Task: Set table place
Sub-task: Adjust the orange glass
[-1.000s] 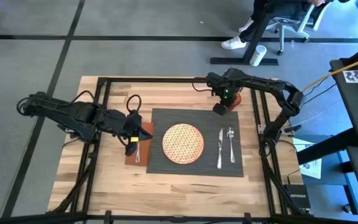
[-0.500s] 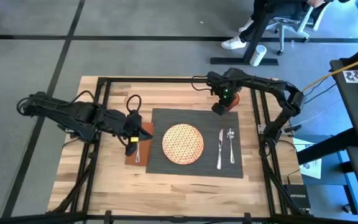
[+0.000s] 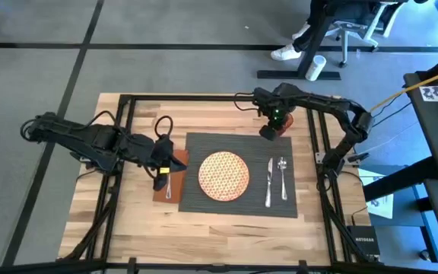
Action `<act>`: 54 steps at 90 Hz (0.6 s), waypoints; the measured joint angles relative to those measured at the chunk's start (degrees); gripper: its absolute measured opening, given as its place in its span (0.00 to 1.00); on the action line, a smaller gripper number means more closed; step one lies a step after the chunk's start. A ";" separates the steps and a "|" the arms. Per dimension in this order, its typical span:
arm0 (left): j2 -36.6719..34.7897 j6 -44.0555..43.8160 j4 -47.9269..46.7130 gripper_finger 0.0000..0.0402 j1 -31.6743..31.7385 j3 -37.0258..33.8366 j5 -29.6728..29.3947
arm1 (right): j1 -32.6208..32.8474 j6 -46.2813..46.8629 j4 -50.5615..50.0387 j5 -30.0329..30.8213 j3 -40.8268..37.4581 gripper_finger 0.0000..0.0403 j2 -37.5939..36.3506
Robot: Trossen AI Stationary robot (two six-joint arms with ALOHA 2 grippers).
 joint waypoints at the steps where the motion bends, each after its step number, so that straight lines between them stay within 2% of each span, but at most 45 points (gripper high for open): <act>1: 0.00 0.01 0.00 0.00 0.01 0.00 0.00 | 0.00 0.00 0.02 -0.01 0.00 0.10 0.00; 23: 0.00 0.43 -0.02 0.00 0.00 0.00 -0.02 | 0.00 0.04 -0.02 -0.02 0.00 0.18 -0.02; 54: 0.00 0.65 -0.54 0.00 0.00 0.00 -0.13 | 0.00 0.50 -0.02 -0.02 0.00 0.22 -0.04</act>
